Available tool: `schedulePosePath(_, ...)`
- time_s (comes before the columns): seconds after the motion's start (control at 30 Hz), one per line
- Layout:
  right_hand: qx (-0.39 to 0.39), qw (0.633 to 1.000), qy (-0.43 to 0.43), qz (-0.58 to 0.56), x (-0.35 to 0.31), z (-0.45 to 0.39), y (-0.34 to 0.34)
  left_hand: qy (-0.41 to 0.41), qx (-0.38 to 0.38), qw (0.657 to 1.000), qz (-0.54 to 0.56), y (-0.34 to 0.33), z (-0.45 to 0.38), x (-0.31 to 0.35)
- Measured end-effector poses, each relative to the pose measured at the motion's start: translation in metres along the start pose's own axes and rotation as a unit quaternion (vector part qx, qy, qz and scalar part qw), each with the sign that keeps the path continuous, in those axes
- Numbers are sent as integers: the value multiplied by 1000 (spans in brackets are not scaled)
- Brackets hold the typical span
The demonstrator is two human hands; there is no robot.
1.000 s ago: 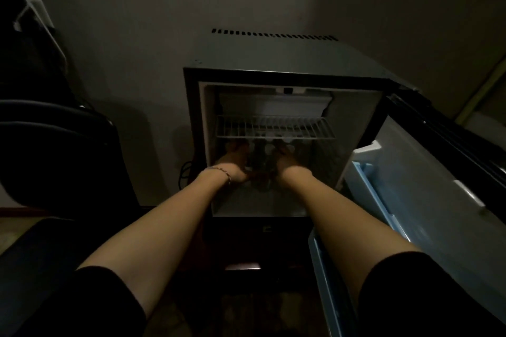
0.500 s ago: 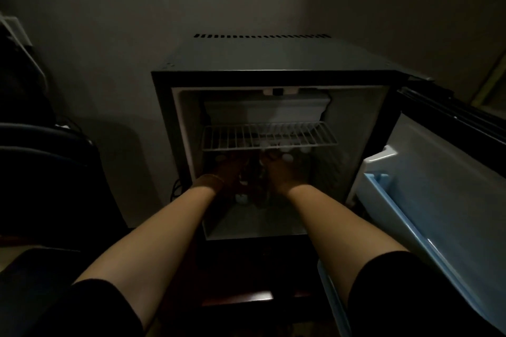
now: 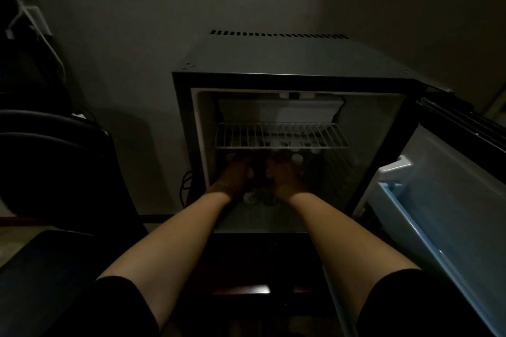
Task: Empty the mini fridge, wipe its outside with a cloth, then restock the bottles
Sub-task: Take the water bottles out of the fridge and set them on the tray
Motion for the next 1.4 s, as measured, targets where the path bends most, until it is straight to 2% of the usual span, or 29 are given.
schedulePosePath(0.07, 10, 999, 13, 36, 1, 3, -3, -3, -25, 999, -42, 13, 16, 31)
schedulePosePath(0.13, 29, 999, -37, -19, 0, 13, 3, -26, -20, 996, -83, 21, 23, 49)
schedulePosePath(0.17, 11, 997, -65, -48, -4, 20, 10, -30, -35, 994, -95, 25, 29, 59)
schedulePosePath(0.27, -70, 996, -53, -33, -16, 44, 40, -35, -70, 985, -153, 36, 50, 78)
schedulePosePath(0.3, -74, 990, -98, -63, -19, 51, 48, -42, -74, 982, -168, 38, 59, 83)
schedulePosePath(0.37, -67, 985, -117, -109, -21, 70, 59, -63, -77, 983, -154, 42, 78, 89)
schedulePosePath(0.43, -28, 978, -138, -154, -26, 86, 71, -54, -85, 984, -147, 46, 96, 96)
schedulePosePath(0.6, 31, 986, -83, -143, -44, 134, 90, -70, -61, 980, -177, 52, 142, 120)
schedulePosePath(0.83, 17, 987, -35, -155, -59, 213, 107, -55, -29, 982, -176, 53, 227, 144)
schedulePosePath(0.97, 18, 988, 1, -155, -67, 272, 117, -21, 21, 985, -170, 43, 291, 165)
schedulePosePath(1.23, 24, 982, 18, -184, -75, 389, 155, -16, 58, 981, -182, 8, 397, 213)
schedulePosePath(1.4, 29, 981, 1, -193, -70, 451, 159, -32, 46, 980, -189, -24, 438, 235)
Point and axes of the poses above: each hand's wrist, its own z-axis away from the middle knuckle, its own y-axis out of the back of the hand, x = y × z, the point moved 2 cm from there along -z, towards the middle knuckle, and after that the axes turned 1 degree about z, right-handed, at the moved point
